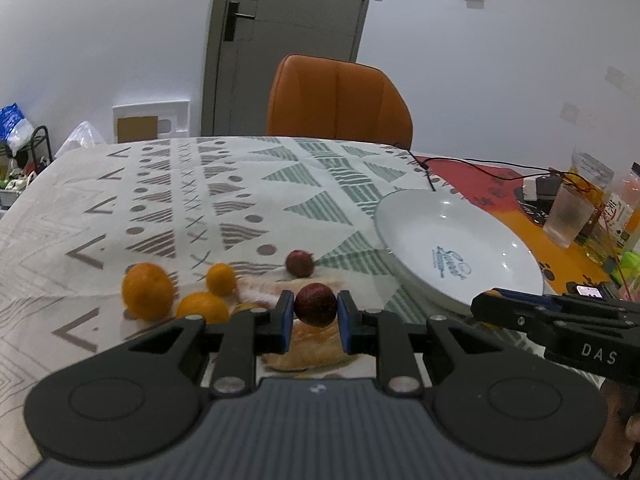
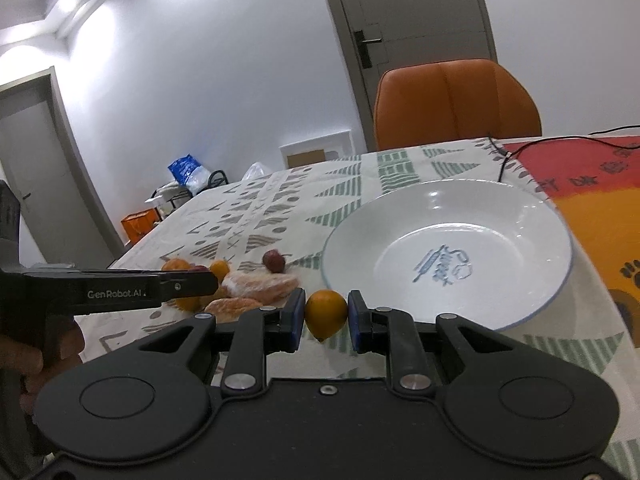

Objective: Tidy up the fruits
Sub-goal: 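Carry the plum into the white bowl with the left gripper while the right drops its fruit there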

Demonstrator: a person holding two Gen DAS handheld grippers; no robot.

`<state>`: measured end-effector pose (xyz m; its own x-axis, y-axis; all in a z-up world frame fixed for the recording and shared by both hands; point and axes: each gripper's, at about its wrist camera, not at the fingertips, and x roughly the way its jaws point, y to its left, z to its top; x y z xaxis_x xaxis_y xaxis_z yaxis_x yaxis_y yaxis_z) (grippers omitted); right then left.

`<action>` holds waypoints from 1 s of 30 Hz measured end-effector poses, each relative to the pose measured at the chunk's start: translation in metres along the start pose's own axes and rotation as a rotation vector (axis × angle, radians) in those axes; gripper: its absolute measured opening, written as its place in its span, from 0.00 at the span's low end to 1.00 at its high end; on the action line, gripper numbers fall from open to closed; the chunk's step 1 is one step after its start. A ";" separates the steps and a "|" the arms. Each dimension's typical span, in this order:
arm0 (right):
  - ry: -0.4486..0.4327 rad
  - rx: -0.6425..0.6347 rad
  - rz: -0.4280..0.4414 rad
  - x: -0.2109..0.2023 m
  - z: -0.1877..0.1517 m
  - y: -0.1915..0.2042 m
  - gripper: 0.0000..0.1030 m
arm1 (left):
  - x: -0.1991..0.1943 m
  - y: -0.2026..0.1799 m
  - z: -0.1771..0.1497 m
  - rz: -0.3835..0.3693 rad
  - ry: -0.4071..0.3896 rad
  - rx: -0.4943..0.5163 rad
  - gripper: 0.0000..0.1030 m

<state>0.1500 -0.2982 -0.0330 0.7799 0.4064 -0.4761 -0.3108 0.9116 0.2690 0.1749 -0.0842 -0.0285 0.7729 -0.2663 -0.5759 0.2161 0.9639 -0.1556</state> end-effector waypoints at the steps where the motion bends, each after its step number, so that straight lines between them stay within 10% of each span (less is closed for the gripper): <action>1: -0.006 0.004 -0.002 -0.001 0.001 -0.003 0.21 | 0.001 -0.003 0.001 -0.002 -0.001 0.005 0.21; 30: -0.063 0.078 -0.104 -0.009 -0.002 -0.059 0.27 | 0.040 -0.079 0.019 -0.076 0.004 0.126 0.21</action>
<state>0.1604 -0.3552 -0.0459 0.8388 0.3031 -0.4523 -0.1850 0.9399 0.2868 0.2005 -0.1715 -0.0237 0.7491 -0.3384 -0.5694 0.3475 0.9326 -0.0971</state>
